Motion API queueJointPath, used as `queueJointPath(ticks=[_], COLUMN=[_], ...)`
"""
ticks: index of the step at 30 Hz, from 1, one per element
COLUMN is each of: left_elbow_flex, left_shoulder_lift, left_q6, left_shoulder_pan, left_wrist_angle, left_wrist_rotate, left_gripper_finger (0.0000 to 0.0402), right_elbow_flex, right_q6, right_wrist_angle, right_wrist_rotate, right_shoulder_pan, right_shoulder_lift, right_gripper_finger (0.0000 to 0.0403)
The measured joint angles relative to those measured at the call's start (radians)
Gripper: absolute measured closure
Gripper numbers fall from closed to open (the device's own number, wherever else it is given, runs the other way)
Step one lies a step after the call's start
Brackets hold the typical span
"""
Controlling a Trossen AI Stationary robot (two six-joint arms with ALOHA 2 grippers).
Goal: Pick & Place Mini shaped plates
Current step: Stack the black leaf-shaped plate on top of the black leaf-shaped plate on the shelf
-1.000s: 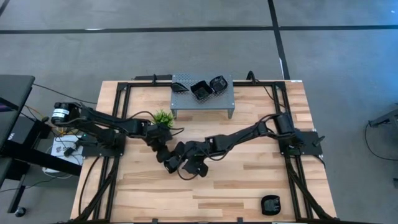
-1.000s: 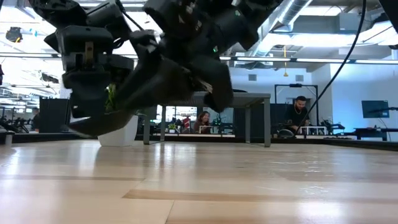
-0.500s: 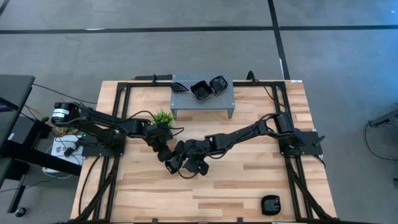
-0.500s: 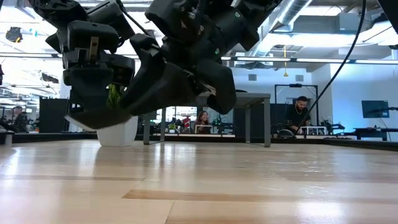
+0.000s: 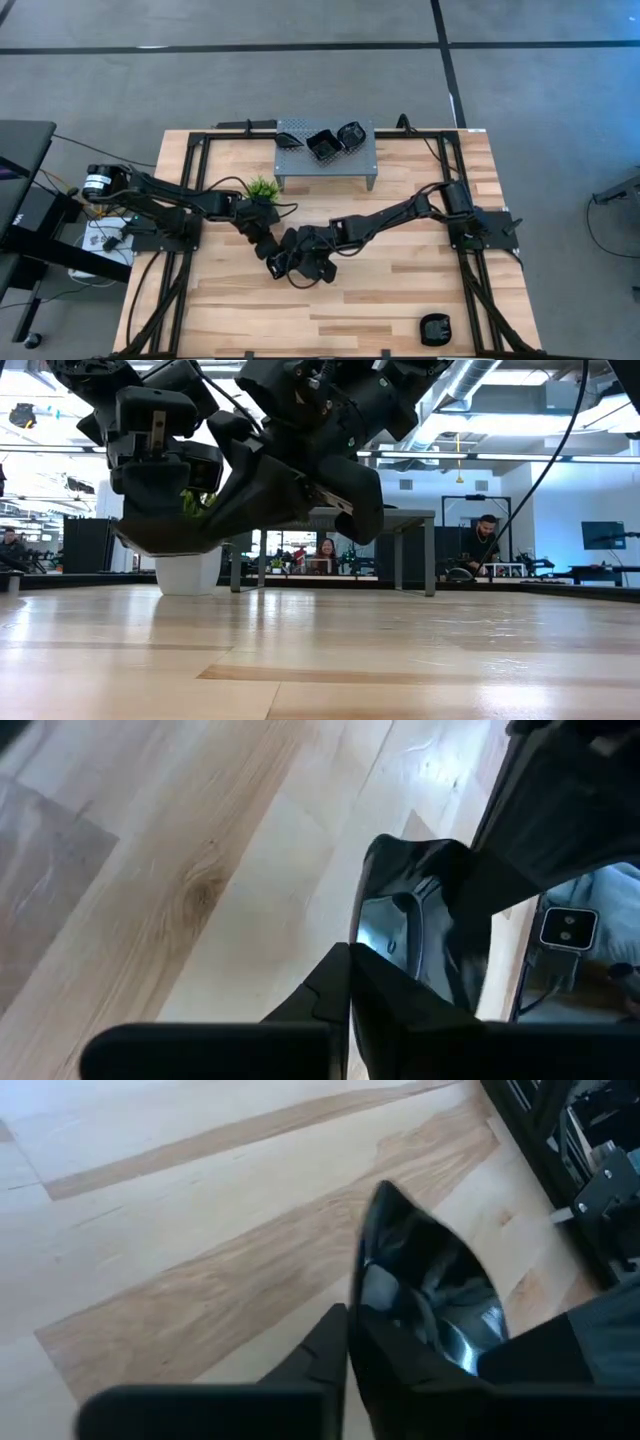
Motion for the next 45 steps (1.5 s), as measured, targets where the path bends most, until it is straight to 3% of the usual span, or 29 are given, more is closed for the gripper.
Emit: queueJointPath(ticks=[3, 6, 14, 17, 24, 30, 34, 40, 45], left_elbow_flex=[0.000, 0.000, 0.000, 0.000, 0.000, 0.000, 0.000, 0.000, 0.000], left_shoulder_lift=[0.000, 0.002, 0.004, 0.003, 0.000, -0.001, -0.001, -0.002, -0.002], left_q6=[0.000, 0.000, 0.001, 0.021, 0.100, 0.113, 0.113, 0.137, 0.215], left_shoulder_pan=[0.000, 0.000, -0.001, -0.001, -0.001, -0.001, -0.002, -0.041, -0.106], left_wrist_angle=[0.004, 0.007, 0.024, 0.027, 0.039, 0.047, 0.066, 0.099, 0.109], left_wrist_rotate=[-0.023, -0.050, -0.107, -0.172, -0.293, -0.304, -0.304, -0.307, -0.307], left_gripper_finger=[0.0389, 0.0379, 0.0316, 0.0301, 0.0293, 0.0293, 0.0293, 0.0293, 0.0293], right_elbow_flex=[0.000, 0.000, 0.000, 0.000, 0.000, -0.001, 0.000, 0.001, 0.001], right_q6=[0.000, 0.000, 0.016, 0.068, 0.189, 0.299, 0.330, 0.341, 0.345], right_wrist_angle=[0.000, 0.000, -0.008, -0.036, -0.110, -0.271, -0.414, -0.601, -0.800], right_wrist_rotate=[-0.002, 0.002, 0.005, 0.005, 0.005, 0.017, 0.121, 0.439, 0.478], right_shoulder_pan=[0.000, -0.001, -0.002, -0.002, -0.002, 0.020, 0.058, 0.066, -0.038], right_shoulder_lift=[0.000, 0.000, 0.000, 0.000, -0.001, -0.080, -0.207, -0.439, -0.599], right_gripper_finger=[0.0398, 0.0389, 0.0398, 0.0397, 0.0398, 0.0399, 0.0401, 0.0401, 0.0402])
